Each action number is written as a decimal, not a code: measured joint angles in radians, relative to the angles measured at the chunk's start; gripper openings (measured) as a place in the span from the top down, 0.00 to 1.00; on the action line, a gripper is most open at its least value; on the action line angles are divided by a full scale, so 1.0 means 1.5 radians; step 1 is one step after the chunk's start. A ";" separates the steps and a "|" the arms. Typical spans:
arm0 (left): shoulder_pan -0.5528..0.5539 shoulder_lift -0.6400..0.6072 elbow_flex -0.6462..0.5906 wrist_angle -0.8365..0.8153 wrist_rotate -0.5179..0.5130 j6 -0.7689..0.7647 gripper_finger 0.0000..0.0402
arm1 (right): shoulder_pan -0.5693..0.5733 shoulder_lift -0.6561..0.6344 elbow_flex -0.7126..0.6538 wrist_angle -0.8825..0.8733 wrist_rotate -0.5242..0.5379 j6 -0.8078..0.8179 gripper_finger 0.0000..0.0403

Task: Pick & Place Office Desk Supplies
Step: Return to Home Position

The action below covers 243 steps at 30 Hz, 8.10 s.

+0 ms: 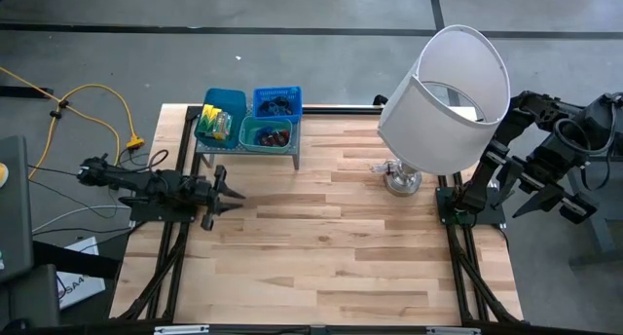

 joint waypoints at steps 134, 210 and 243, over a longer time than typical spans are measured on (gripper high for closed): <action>0.000 0.014 -0.015 0.034 0.012 -0.066 0.76 | -0.267 0.287 0.000 0.131 0.251 -0.131 0.70; 0.000 0.013 -0.015 0.034 0.012 -0.066 0.76 | -0.191 0.316 -0.657 0.557 0.364 0.286 0.70; 0.000 0.013 -0.015 0.036 0.012 -0.066 0.76 | -0.365 0.058 -0.981 0.854 0.208 0.007 0.70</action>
